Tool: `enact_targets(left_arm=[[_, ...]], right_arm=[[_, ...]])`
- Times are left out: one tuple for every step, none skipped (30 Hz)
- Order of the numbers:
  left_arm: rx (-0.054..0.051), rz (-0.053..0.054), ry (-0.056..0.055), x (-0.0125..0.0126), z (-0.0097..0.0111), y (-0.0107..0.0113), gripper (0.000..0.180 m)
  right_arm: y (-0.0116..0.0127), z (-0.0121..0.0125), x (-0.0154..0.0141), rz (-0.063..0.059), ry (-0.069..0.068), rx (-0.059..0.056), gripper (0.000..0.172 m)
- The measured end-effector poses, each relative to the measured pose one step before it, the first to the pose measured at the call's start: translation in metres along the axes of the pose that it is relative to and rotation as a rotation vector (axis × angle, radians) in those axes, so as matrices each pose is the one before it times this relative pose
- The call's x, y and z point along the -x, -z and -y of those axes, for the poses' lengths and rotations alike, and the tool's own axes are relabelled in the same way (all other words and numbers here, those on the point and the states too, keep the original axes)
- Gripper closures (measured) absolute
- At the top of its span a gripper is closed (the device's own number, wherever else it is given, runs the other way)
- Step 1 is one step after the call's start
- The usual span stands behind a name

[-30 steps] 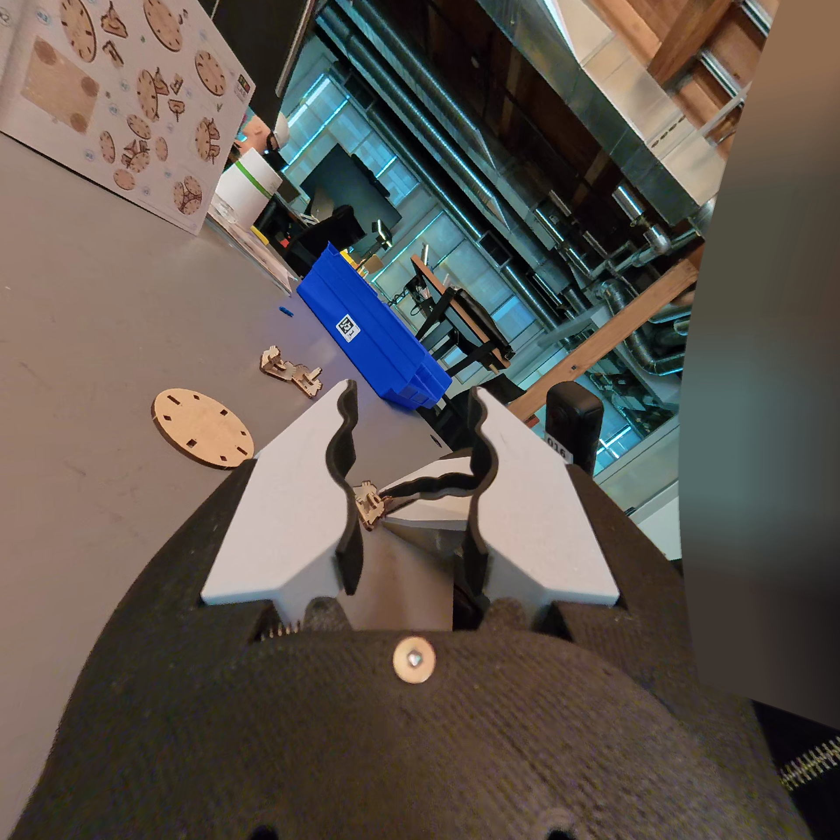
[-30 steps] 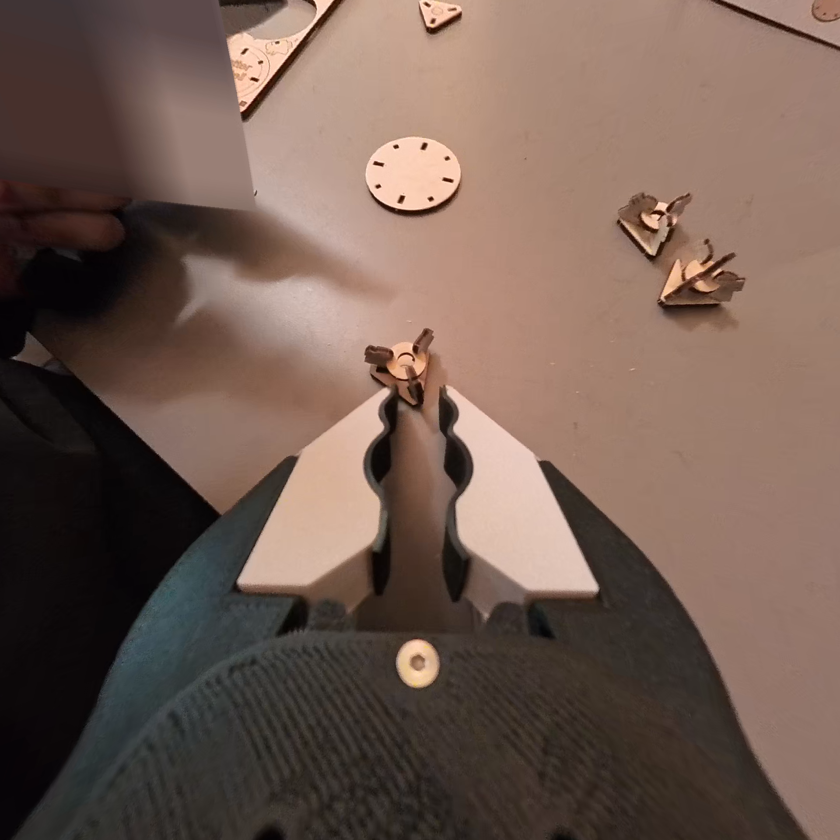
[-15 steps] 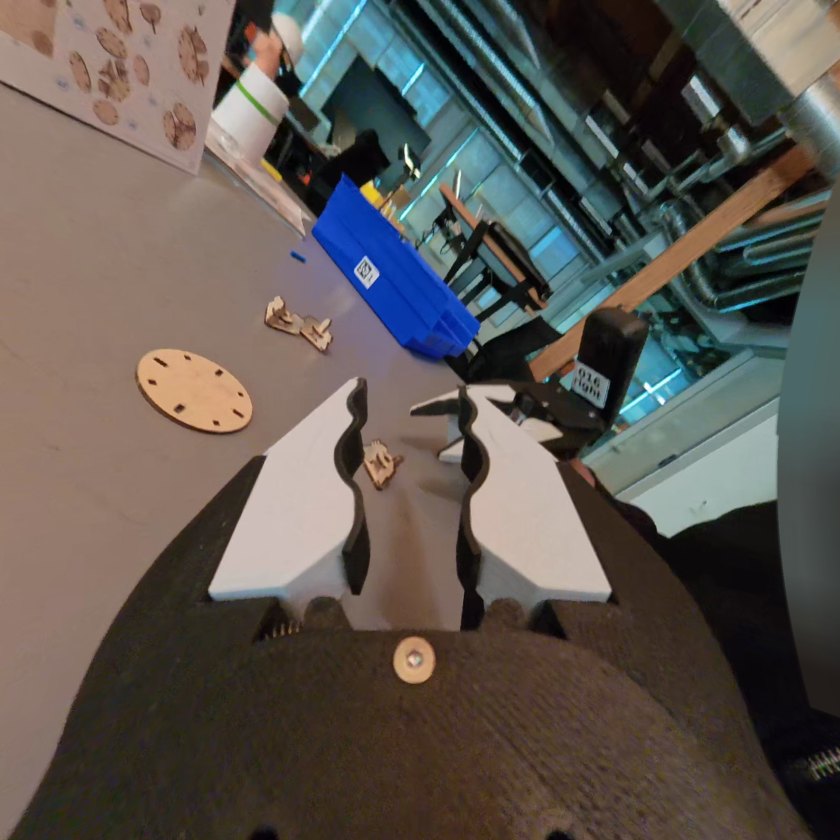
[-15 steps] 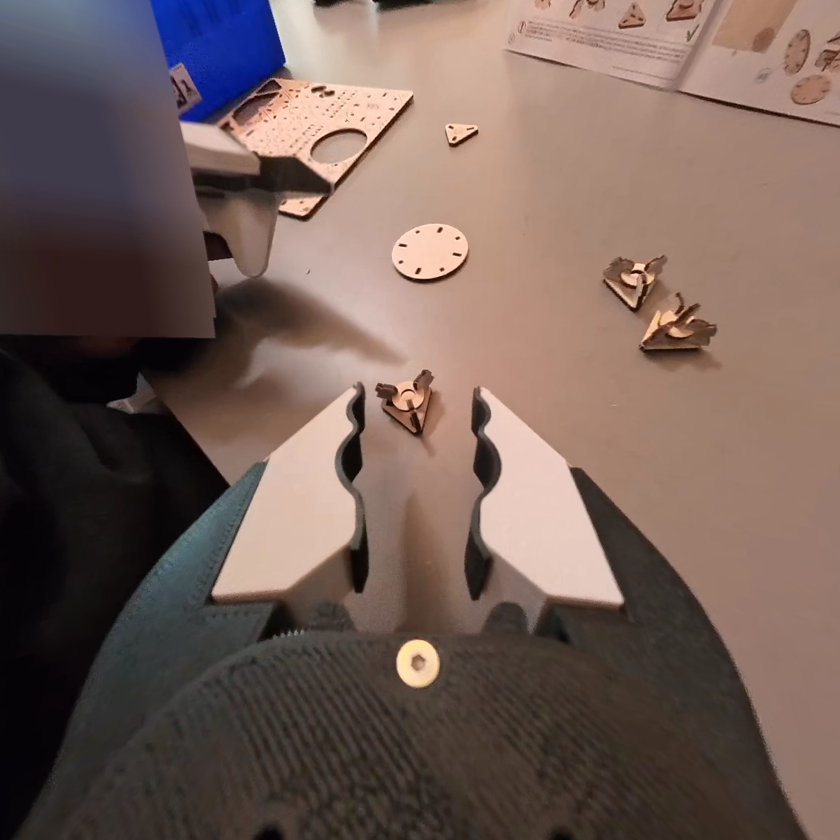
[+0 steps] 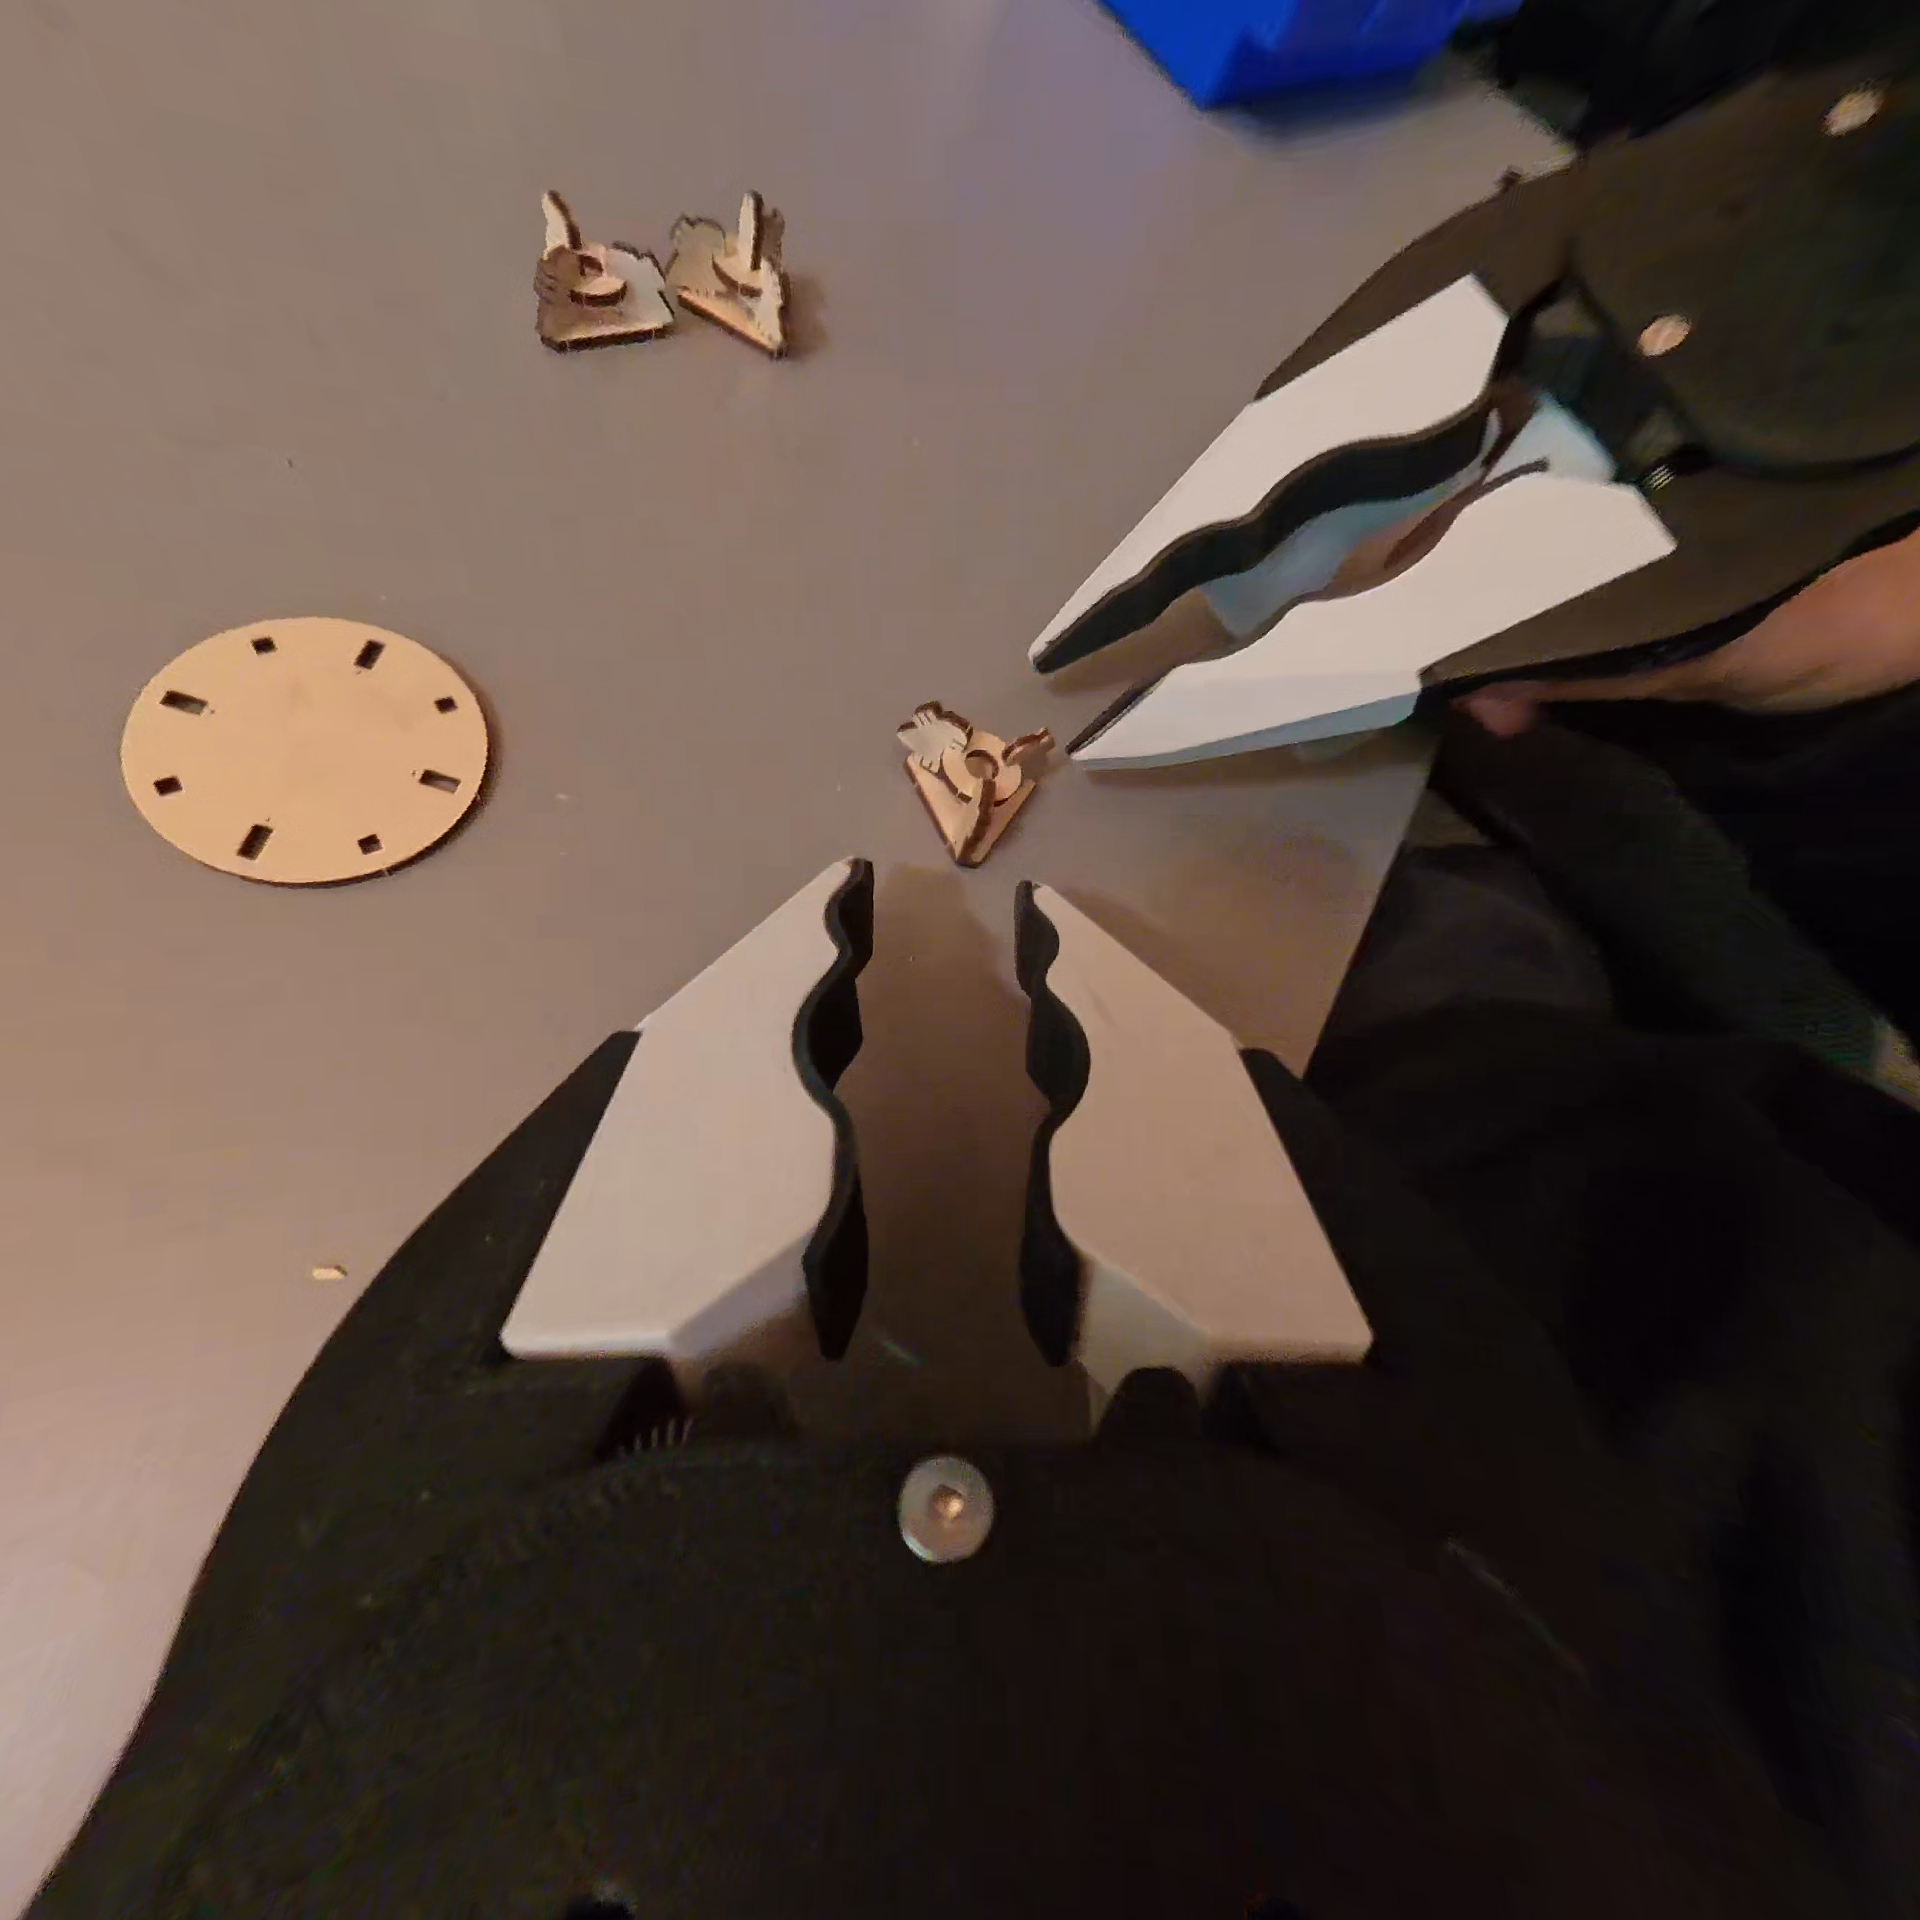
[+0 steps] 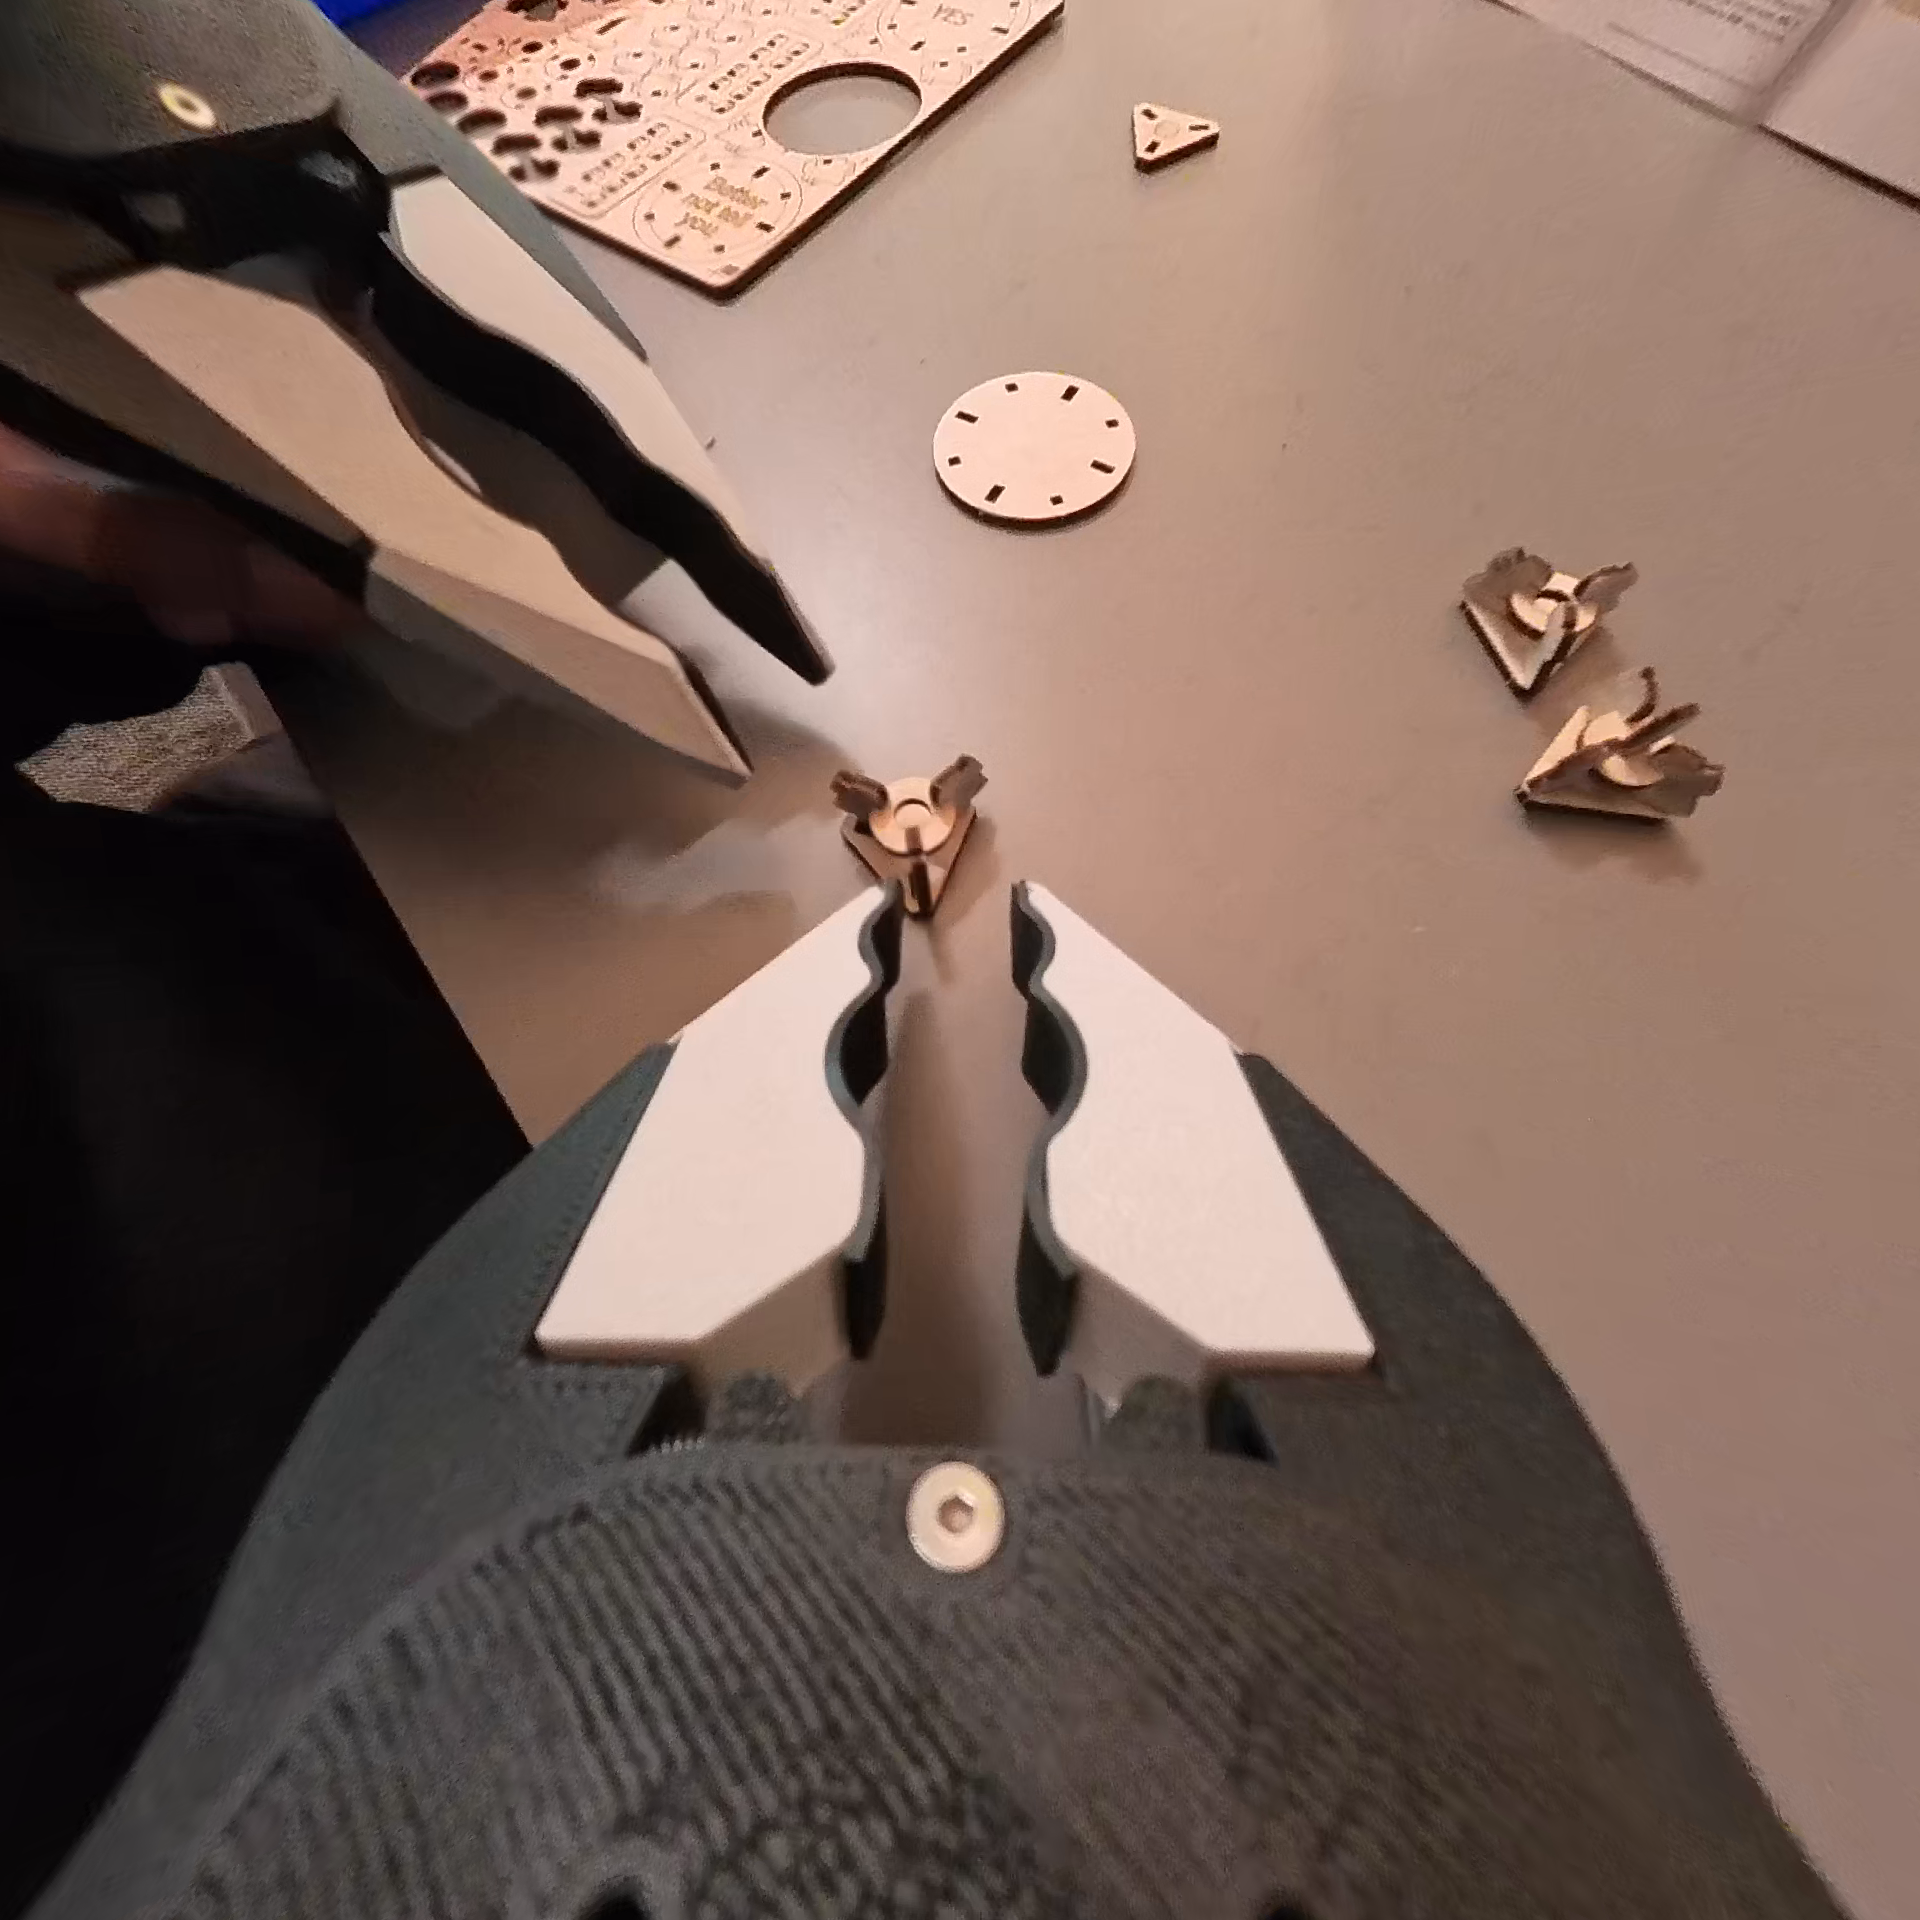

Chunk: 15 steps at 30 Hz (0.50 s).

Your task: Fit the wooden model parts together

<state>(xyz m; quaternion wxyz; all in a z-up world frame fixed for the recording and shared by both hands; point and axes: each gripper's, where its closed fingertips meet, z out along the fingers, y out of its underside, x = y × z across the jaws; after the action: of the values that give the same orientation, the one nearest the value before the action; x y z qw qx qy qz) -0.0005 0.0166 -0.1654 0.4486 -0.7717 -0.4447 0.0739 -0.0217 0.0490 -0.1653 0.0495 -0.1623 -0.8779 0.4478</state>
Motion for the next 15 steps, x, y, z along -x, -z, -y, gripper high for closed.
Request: enact_targets(left_arm=[[0.0124,0.0202,-0.0176,0.00015,-0.00056,-0.00262,0.155],[0.0044,0.0068,-0.0107,-0.00084,0.0006,-0.00196,0.155],[-0.0026,-0.0056,-0.003,-0.00168,0.00147,-0.00168,0.155],[-0.0048,-0.0068,0.0039,-0.00103,0.00179,-0.00131,0.158],[0.0028,0.0003,0.0061,0.00062,0.00071,-0.00161,0.161],[0.0123,0.003,0.0029,0.00104,-0.00088,-0.00164,0.163],[0.0168,-0.0014,0.0009,0.00023,-0.00173,-0.00181,0.164],[0.017,-0.0028,0.0026,0.00001,-0.0018,-0.00178,0.164],[0.012,0.0008,0.0036,0.0007,-0.00103,-0.00159,0.164],[0.0044,0.0006,0.0025,0.00062,0.0001,-0.00096,0.163],[-0.0021,-0.0022,-0.0001,-0.00001,0.00092,-0.00041,0.164],[-0.0043,0.0003,0.0002,0.00033,0.00101,-0.00001,0.164],[-0.002,0.0009,0.0001,0.00037,0.00043,-0.00005,0.166],[0.0006,-0.0018,0.0004,-0.00009,0.00003,0.0,0.168],[0.0003,0.0006,0.002,0.00027,-0.00011,-0.00008,0.17]], right_arm=[[0.00013,-0.00019,-0.00001,0.0027,-0.0013,-0.0057,0.153],[0.00031,0.00061,0.00033,0.0034,0.001,-0.0051,0.155],[0.00031,0.0011,0.00029,0.001,0.0056,-0.0056,0.156],[0.00014,0.00109,-0.00037,-0.0045,0.0086,-0.0042,0.157],[-0.00036,0.00014,-0.00048,-0.0045,0.0087,0.0023,0.16],[-0.00088,-0.0004,-0.00008,-0.0013,0.0083,0.007,0.161],[-0.00111,-0.00031,0.00032,0.001,0.0079,0.0067,0.161],[-0.0011,-0.00004,0.00048,0.0022,0.0062,0.0052,0.161],[-0.0011,0.00021,0.00059,0.0032,0.0035,0.0039,0.161],[-0.00099,0.00042,0.00038,0.0035,0.0016,0.0023,0.16],[-0.00087,0.00045,0.0004,0.0043,0.0012,0.0024,0.16],[-0.00083,-0.00004,0.00045,0.0056,0.0007,0.0035,0.159],[-0.0007,-0.00038,0.00071,0.0068,0.0001,0.0048,0.157],[-0.00061,-0.0004,0.00085,0.0067,0.0003,0.0043,0.156],[-0.00024,-0.00018,0.0007,0.0043,0.0011,0.0013,0.156]])
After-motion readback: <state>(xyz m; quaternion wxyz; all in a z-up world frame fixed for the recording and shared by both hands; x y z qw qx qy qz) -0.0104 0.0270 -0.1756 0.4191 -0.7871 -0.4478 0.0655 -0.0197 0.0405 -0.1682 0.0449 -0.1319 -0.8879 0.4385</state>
